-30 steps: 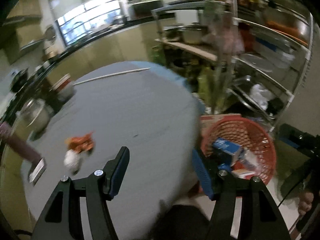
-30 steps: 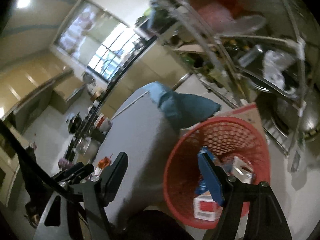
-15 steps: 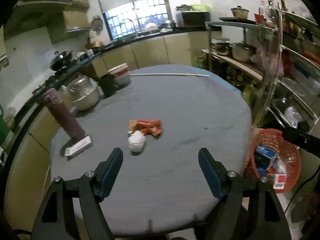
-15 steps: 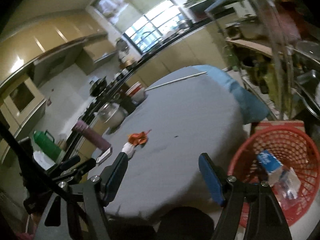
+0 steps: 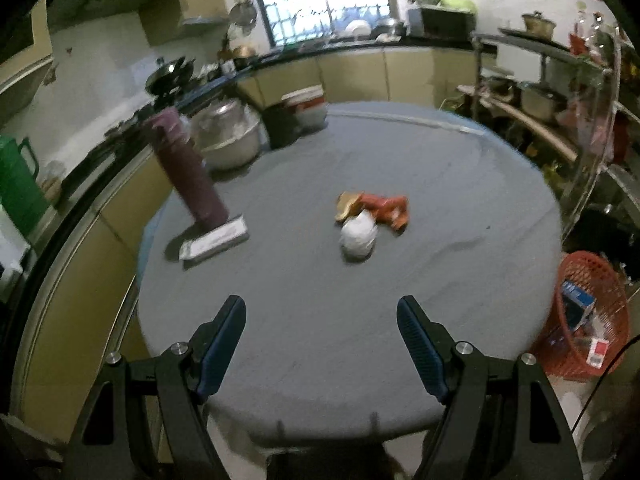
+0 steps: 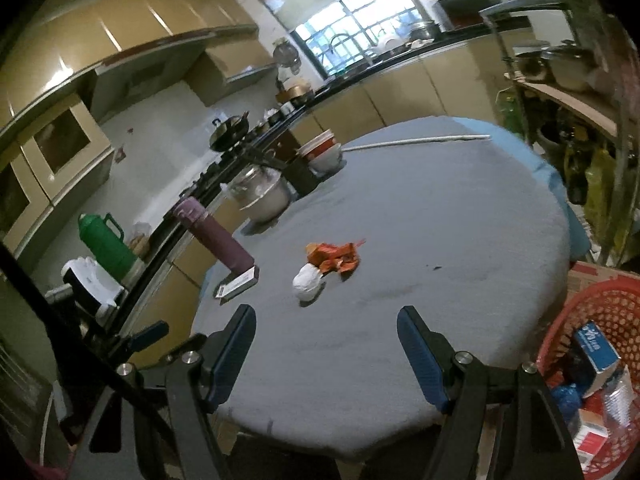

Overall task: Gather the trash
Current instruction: 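Move both tools back over the table toward the remaining items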

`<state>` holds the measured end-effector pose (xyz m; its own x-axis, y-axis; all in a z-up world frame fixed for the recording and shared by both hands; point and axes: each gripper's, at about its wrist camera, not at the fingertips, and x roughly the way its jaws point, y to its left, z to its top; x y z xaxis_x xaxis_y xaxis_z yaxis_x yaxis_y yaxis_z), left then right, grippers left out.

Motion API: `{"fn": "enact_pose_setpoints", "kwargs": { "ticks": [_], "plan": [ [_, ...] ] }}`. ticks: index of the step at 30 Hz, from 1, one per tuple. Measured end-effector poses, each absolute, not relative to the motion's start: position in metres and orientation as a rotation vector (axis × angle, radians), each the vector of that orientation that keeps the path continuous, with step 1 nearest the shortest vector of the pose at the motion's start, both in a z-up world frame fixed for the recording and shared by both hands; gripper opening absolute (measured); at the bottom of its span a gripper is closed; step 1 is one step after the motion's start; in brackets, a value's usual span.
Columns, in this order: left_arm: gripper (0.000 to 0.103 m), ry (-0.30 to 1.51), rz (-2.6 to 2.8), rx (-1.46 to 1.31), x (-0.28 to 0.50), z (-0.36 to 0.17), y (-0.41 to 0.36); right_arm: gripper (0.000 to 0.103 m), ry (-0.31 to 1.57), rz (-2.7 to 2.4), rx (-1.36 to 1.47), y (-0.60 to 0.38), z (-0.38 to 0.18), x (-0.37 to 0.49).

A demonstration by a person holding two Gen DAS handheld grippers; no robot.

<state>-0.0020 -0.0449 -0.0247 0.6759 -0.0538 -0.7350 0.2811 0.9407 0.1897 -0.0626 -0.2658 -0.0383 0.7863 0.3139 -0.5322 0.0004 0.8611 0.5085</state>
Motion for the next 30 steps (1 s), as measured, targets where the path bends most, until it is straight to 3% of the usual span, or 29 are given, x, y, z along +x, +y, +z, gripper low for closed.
{"fn": "enact_pose_setpoints", "kwargs": {
  "ticks": [10, 30],
  "plan": [
    [0.078, 0.997, -0.173, 0.306, -0.004, -0.072, -0.028, 0.076, 0.752, 0.170, 0.430, -0.233, -0.059, -0.052],
    [0.078, 1.049, -0.141, 0.300, 0.000, -0.094, -0.015, 0.076, 0.803, 0.180, 0.460, -0.230, -0.079, -0.043]
  ]
}}
